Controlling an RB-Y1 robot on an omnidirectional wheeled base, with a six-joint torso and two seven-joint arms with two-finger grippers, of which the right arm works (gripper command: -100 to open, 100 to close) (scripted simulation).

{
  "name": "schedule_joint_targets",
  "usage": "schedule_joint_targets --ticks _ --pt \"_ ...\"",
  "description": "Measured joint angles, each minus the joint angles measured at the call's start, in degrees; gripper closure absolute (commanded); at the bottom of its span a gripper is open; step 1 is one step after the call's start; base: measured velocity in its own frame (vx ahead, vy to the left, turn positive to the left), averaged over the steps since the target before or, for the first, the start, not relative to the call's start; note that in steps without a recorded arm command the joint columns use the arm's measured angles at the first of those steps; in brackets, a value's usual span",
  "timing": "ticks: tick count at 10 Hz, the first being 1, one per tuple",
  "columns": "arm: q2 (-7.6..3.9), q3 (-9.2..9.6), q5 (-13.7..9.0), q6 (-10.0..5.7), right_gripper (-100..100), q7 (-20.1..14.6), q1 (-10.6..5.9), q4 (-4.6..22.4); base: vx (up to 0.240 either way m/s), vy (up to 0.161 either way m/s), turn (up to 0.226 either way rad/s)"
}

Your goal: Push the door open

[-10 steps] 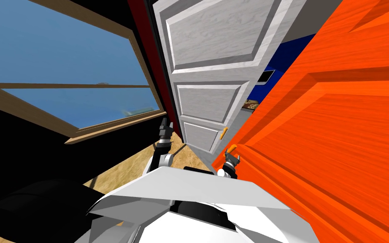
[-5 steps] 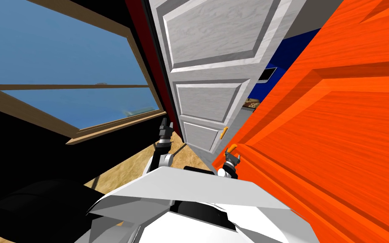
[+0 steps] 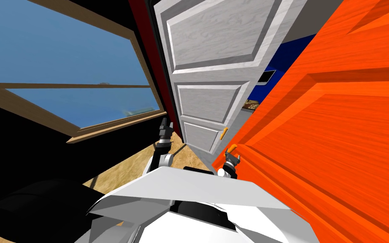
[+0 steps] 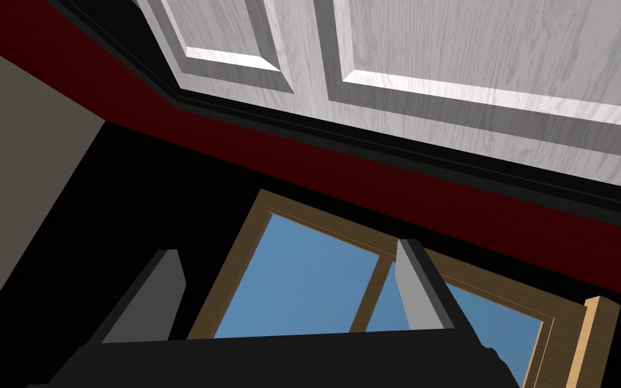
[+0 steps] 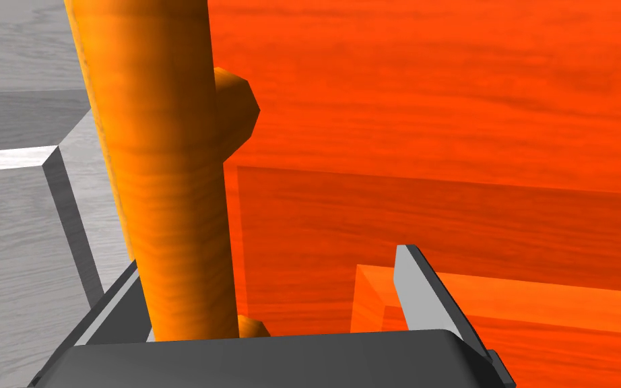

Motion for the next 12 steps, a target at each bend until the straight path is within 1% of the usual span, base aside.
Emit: schedule_joint_targets --ticks 1,2,3,4,5,6,7,8,9,10,11,12 --pt "0.36 -0.57 0.1 0.34 100 0.4 -0.32 0.0 0.006 -0.039 0.041" --pt "0.64 -0.88 0.3 0.42 100 0.8 -0.09 -0.6 -0.001 -0.015 -0.025" --pt "0.82 -0.93 0.5 -0.09 100 0.6 -0.59 0.2 0.011 -0.008 -0.028" --pt "0.68 -1.05 0.4 -0.22 100 0.2 -1.22 1.0 0.007 -0.006 0.022" --pt "0.52 -1.26 0.2 0.73 100 0.8 -0.21 -1.0 0.005 -0.015 0.025" --pt "0.52 -1.55 0.1 1.35 100 1.2 0.41 -2.2 0.003 -0.017 -0.017" --pt "0.82 -1.57 0.3 0.66 100 1.0 -0.36 -0.9 -0.004 -0.005 0.021" --pt "0.53 -1.53 0.4 0.23 100 0.3 -0.75 -0.1 0.0 0.0 0.0" --pt "0.47 -1.51 0.5 -0.37 100 -0.4 -1.5 1.4 -0.009 -0.004 -0.004" --pt "0.53 -1.39 0.7 -0.56 100 -0.5 -1.21 1.1 -0.007 -0.004 0.002" --pt "0.59 -1.46 0.6 -0.25 100 -0.1 -1.09 0.6 -0.004 0.003 0.039" --pt "0.37 -1.64 0.3 0.42 100 0.2 -0.66 -0.3 0.009 -0.021 0.003"
